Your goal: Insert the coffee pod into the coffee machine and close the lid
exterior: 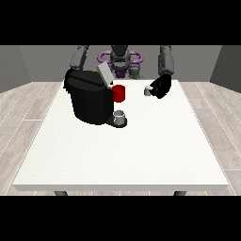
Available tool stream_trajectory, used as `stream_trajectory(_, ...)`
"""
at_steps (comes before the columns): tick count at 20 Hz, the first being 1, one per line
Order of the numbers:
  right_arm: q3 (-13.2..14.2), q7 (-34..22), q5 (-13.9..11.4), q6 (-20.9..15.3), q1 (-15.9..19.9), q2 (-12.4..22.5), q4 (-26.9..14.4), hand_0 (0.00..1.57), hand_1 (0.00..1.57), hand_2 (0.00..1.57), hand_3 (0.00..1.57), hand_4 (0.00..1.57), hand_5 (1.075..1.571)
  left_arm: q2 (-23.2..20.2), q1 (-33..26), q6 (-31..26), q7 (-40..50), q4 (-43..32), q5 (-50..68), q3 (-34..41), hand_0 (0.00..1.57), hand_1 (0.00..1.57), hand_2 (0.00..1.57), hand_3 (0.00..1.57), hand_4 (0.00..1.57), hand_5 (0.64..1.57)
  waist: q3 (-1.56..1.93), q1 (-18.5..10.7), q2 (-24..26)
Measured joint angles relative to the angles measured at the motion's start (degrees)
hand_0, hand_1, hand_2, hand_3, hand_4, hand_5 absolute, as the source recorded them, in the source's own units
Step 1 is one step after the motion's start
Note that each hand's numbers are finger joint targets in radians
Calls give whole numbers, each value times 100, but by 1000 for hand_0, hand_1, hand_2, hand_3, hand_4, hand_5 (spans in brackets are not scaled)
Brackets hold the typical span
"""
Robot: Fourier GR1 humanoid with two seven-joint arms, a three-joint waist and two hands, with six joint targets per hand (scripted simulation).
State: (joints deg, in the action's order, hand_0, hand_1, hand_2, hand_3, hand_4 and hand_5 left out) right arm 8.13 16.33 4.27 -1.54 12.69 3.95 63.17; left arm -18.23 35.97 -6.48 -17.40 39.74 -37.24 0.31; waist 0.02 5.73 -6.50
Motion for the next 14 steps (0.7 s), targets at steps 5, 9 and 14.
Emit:
stream_trajectory(5,-30,84,-96,-49,-120,22,-248,0,0,0,0,219,1571,107,182,-427,302,283,131,42,1193,1193,1249,1297,573,1571,0,-120,343)
stream_trajectory(9,-164,-19,-178,-52,-36,-3,-207,0,0,0,0,298,1571,160,535,-662,607,363,285,194,1461,1461,1471,1425,629,1571,0,3,400)
stream_trajectory(14,-152,-83,-151,-44,-113,41,-186,0,0,0,0,295,1571,317,552,-874,897,658,290,137,1461,1461,1471,1425,629,1571,-1,-30,588)
